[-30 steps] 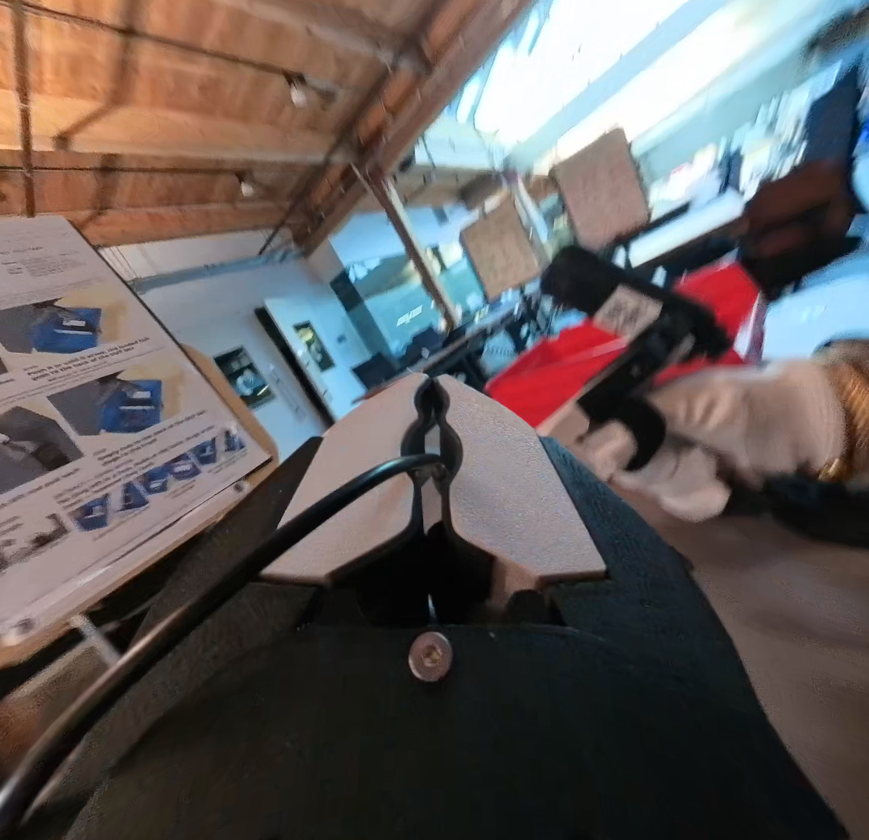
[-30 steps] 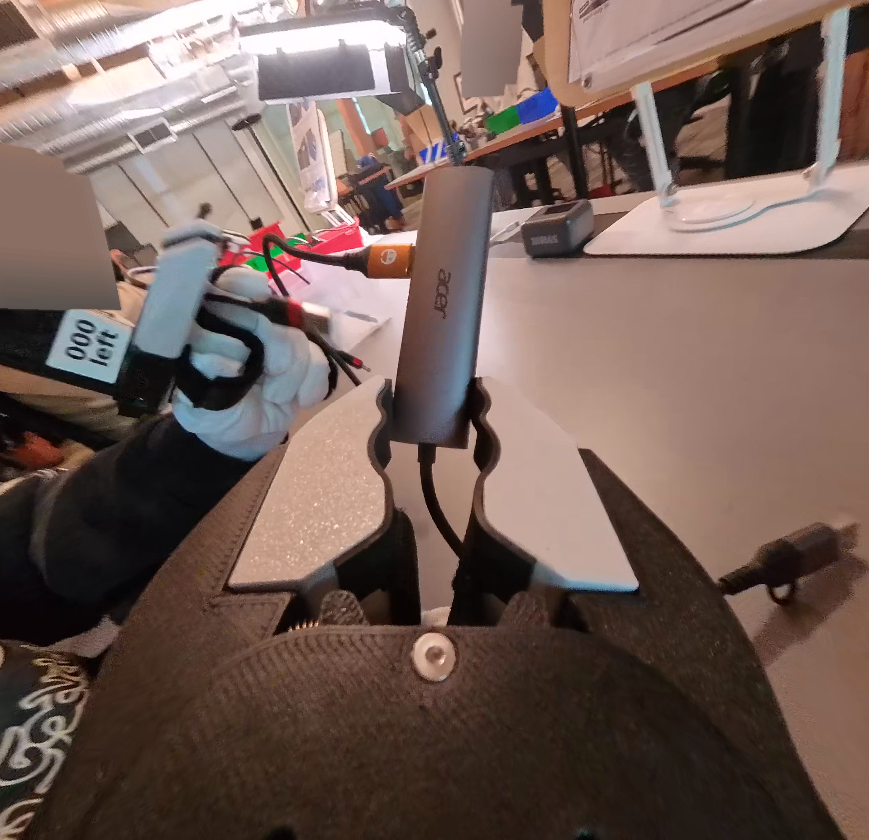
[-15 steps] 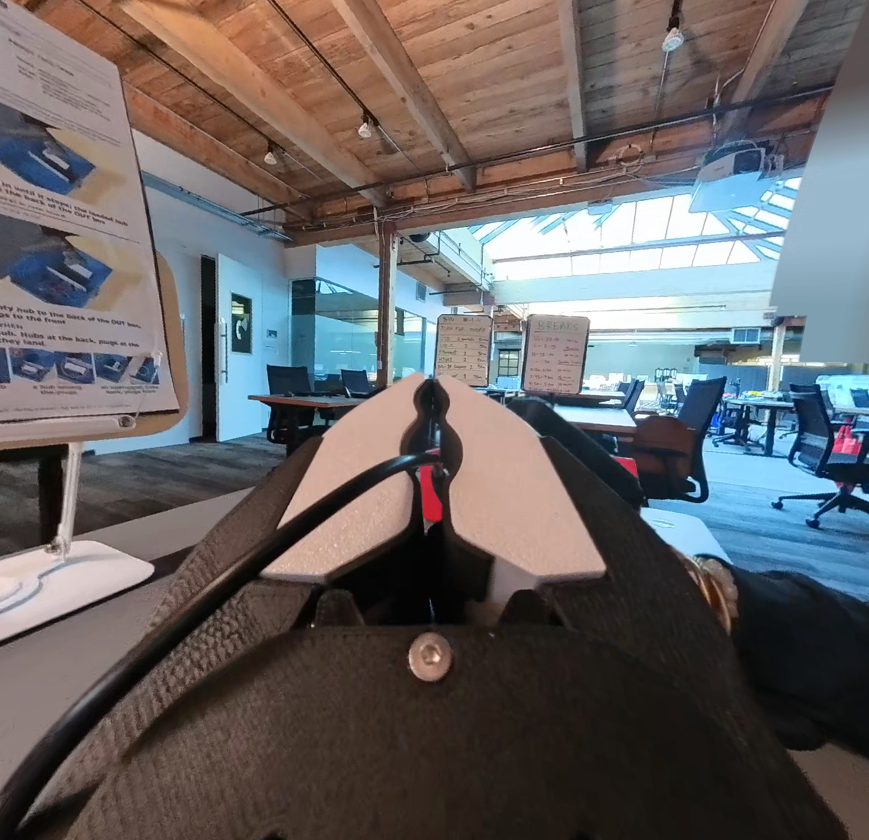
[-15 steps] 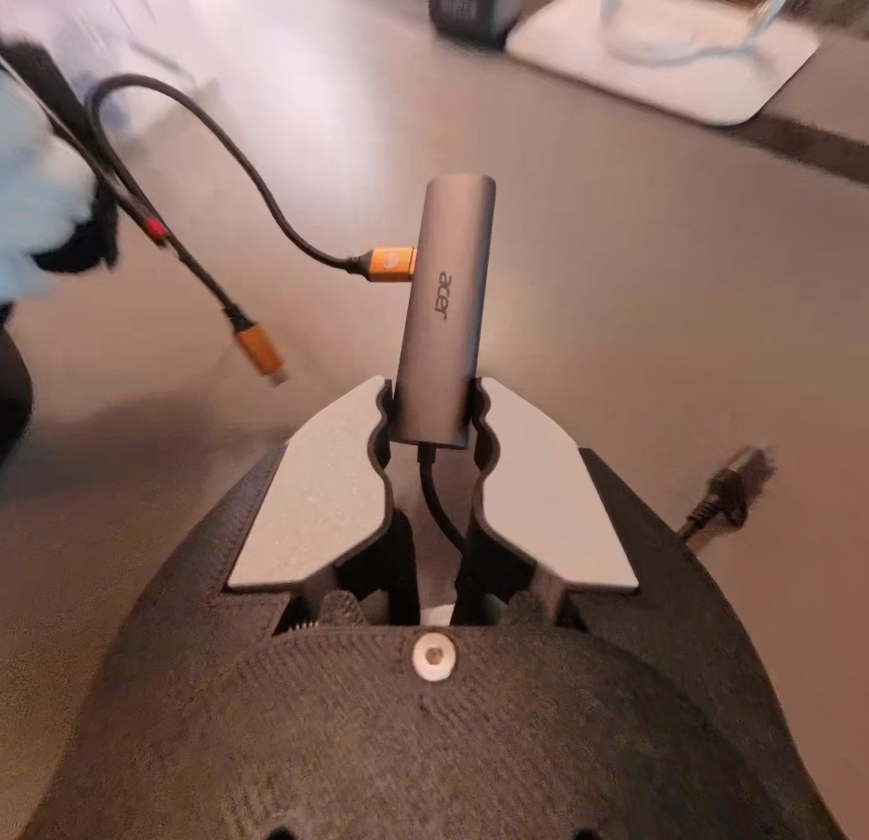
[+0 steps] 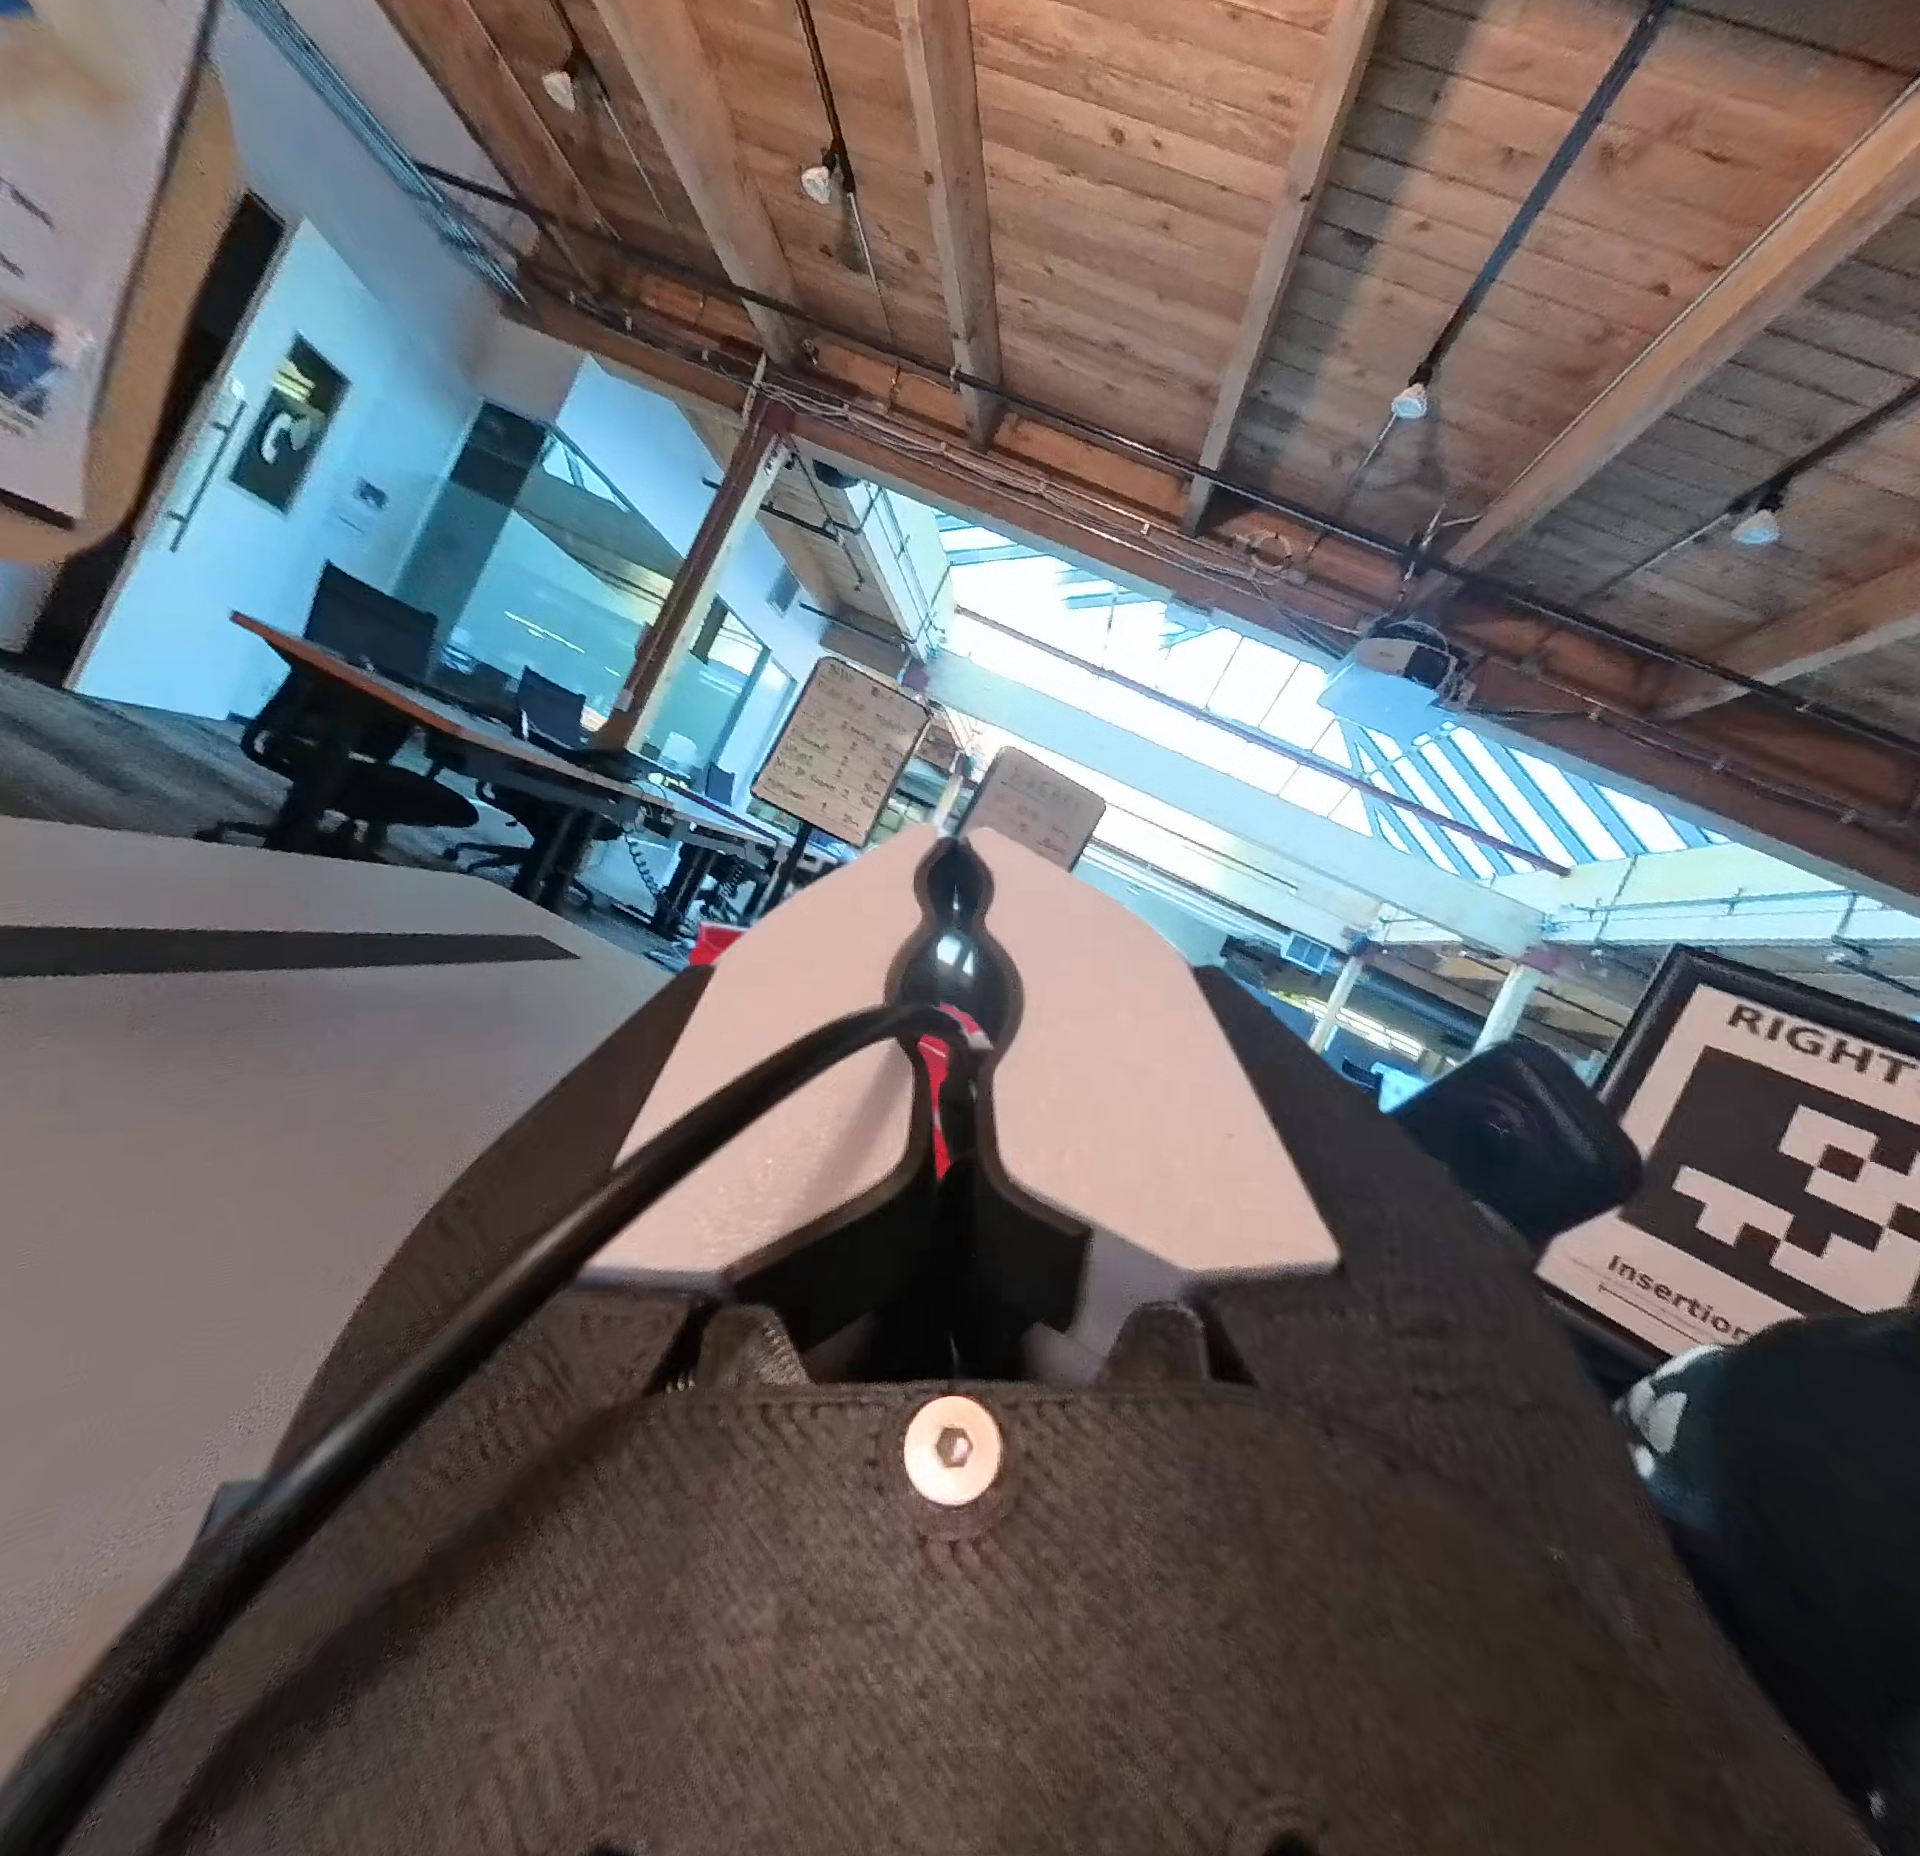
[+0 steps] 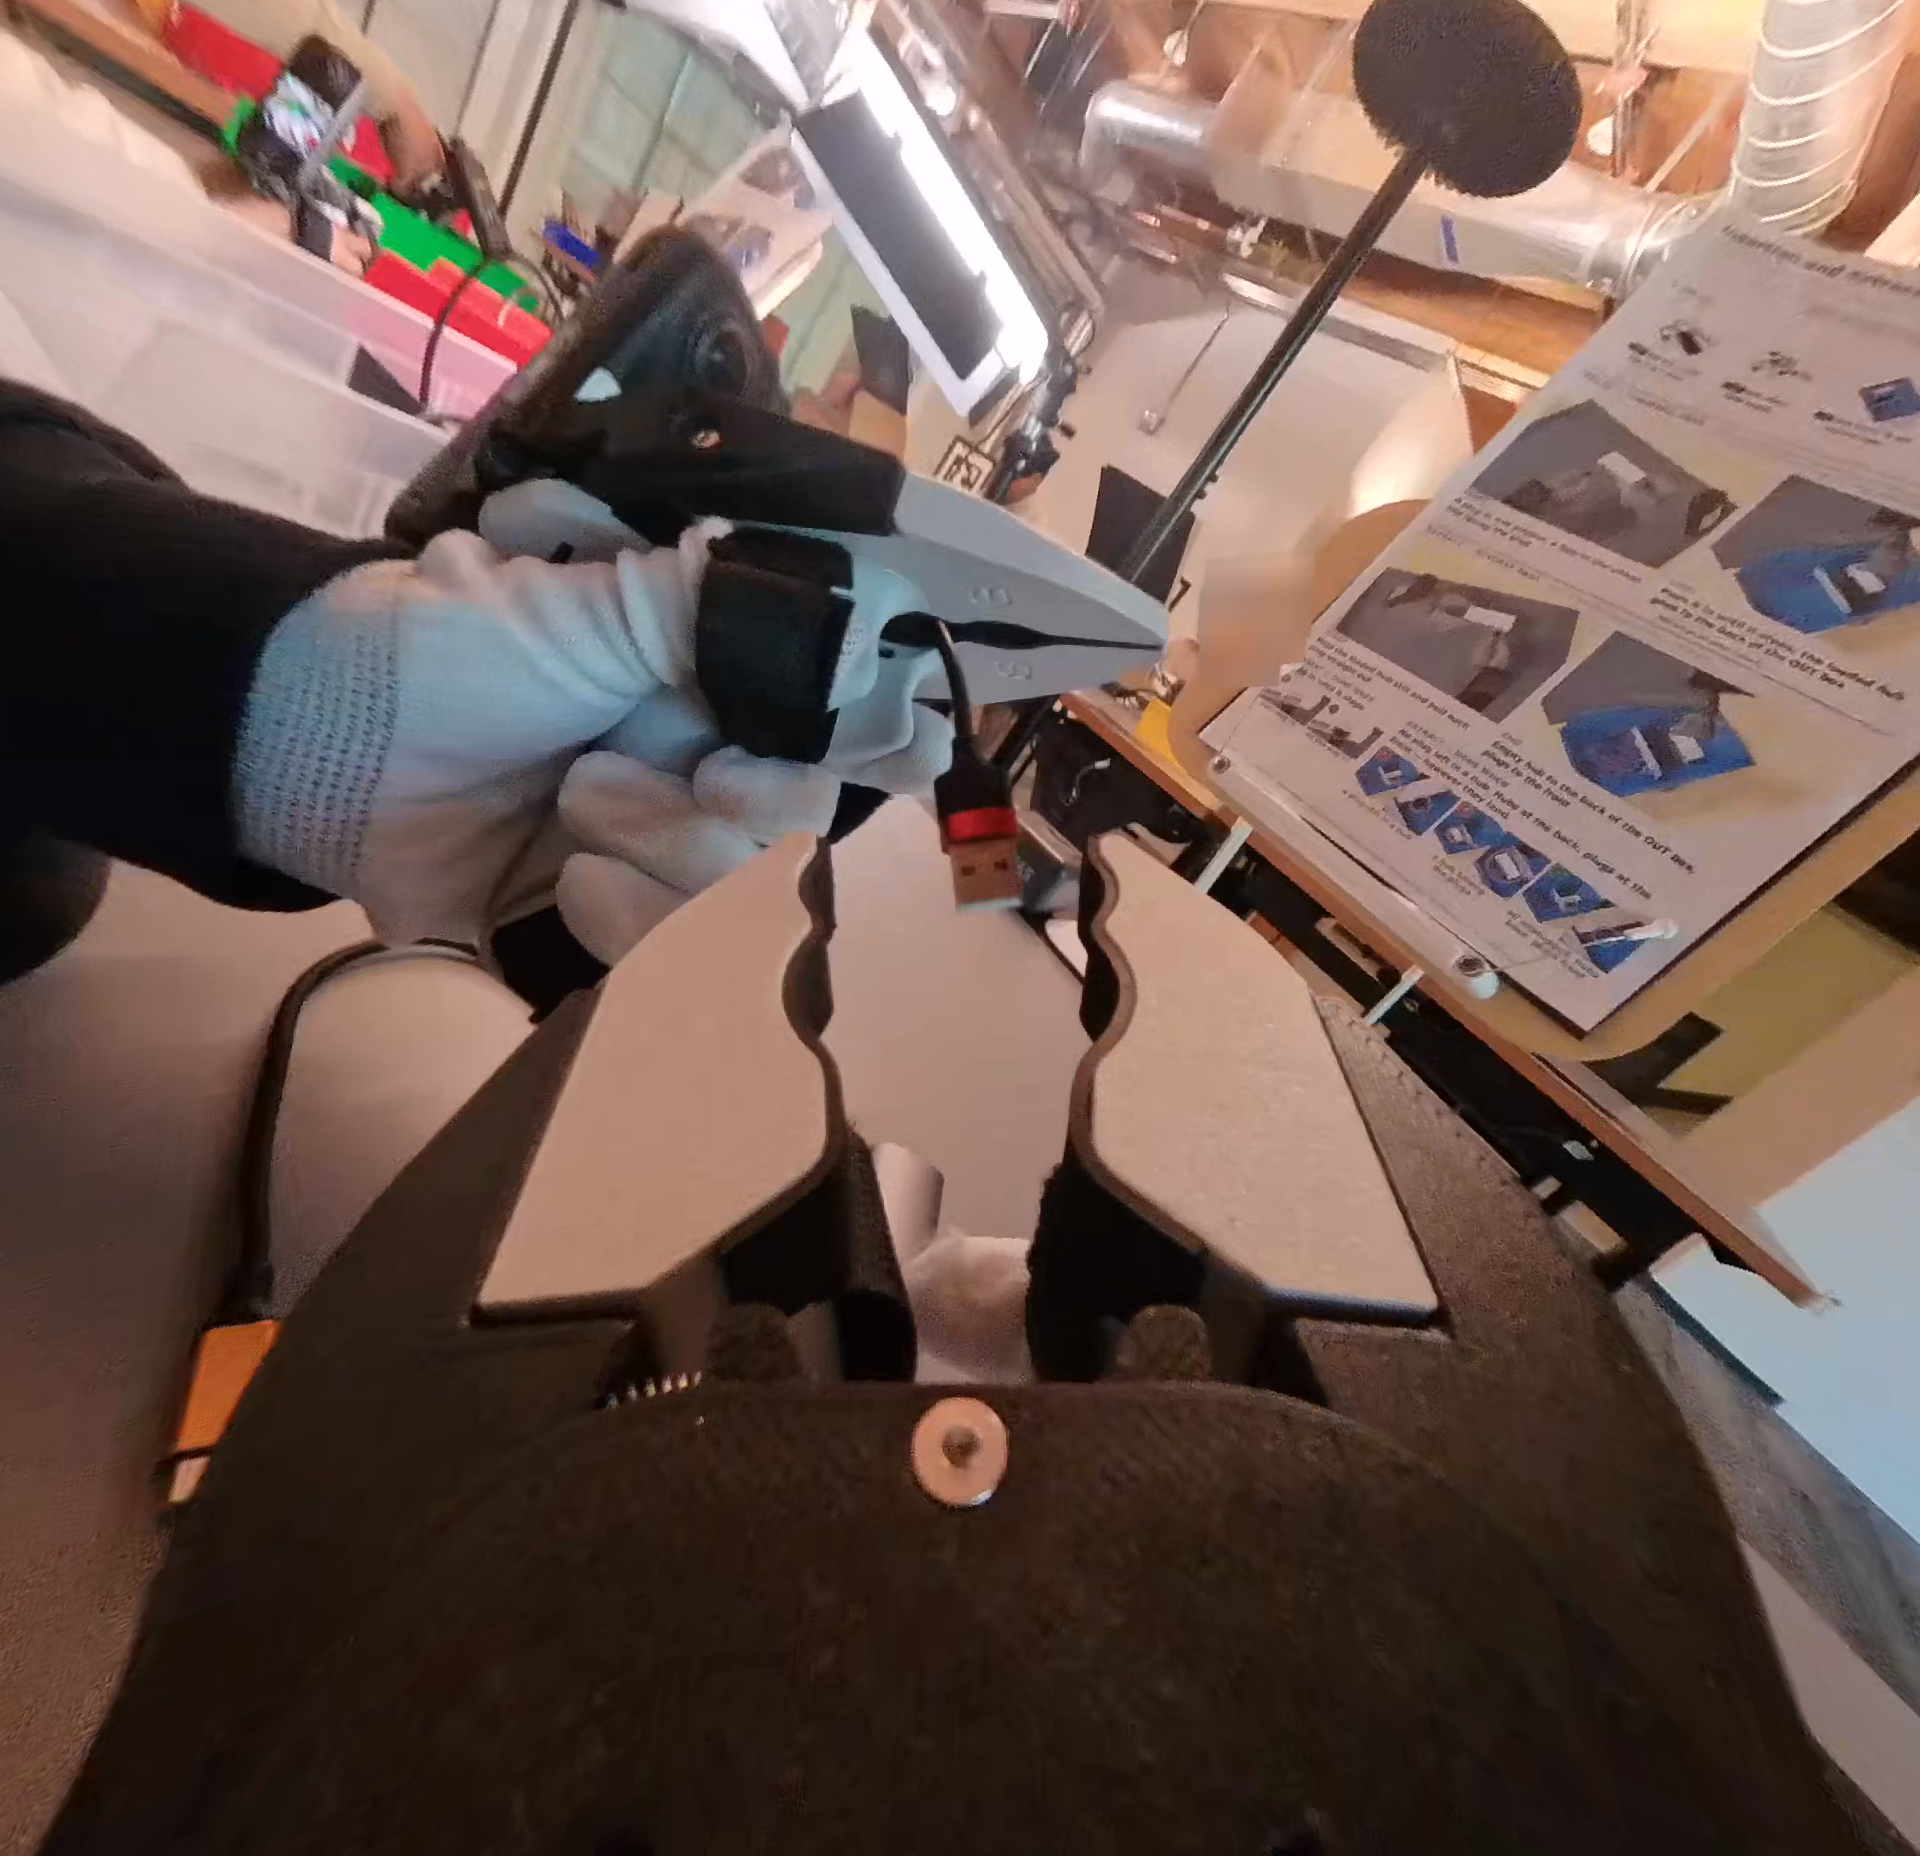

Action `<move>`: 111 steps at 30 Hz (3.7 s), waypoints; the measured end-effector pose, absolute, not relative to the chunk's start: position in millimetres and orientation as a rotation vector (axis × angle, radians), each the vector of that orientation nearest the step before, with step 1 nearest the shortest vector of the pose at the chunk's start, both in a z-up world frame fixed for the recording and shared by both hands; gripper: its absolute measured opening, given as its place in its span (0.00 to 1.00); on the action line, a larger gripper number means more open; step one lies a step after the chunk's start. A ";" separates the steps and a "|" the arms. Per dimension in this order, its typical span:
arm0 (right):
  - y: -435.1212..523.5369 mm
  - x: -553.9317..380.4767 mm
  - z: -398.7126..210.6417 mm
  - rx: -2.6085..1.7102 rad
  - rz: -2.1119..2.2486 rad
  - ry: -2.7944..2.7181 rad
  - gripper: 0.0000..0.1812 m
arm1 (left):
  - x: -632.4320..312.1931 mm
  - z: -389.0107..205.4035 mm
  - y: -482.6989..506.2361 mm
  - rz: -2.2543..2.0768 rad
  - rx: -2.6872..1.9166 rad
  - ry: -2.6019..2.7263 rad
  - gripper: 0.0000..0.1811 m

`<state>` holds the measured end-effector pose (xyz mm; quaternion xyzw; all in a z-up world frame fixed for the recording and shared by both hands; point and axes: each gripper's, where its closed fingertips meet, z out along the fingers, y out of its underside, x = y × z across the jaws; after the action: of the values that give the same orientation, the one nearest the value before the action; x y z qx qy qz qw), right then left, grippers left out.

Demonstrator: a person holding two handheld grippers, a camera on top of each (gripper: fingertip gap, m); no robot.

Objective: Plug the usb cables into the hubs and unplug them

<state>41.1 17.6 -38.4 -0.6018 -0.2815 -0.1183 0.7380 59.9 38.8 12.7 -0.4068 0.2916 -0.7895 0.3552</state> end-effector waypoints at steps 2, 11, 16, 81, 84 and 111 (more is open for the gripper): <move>20.5 39.3 -43.3 -1.340 -0.272 -0.638 0.24 | 62.0 10.5 31.8 -2.049 -1.052 0.777 0.00; 19.1 51.2 -40.6 -1.350 -0.284 -0.616 0.09 | 63.0 11.3 18.0 -2.120 -1.035 0.822 0.00; 3.5 42.9 -30.3 -1.323 0.026 -0.633 0.08 | 53.0 21.1 -6.5 -2.097 -0.791 1.116 0.08; -30.0 34.0 -20.3 -1.270 0.401 -0.727 0.08 | 35.6 -12.6 -37.8 -1.702 -0.537 1.688 0.04; -30.5 34.1 -18.8 -1.263 0.406 -0.722 0.08 | 36.3 -14.9 -37.3 -1.674 -0.538 1.703 0.04; 11.3 103.6 -173.2 -2.276 0.114 -0.460 0.36 | 48.1 8.3 26.7 -1.435 -0.744 1.351 0.03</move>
<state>103.6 11.3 -173.2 -0.8984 -0.1815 0.0451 0.3974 48.1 26.7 8.3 -0.3069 0.5572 -0.5921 0.4947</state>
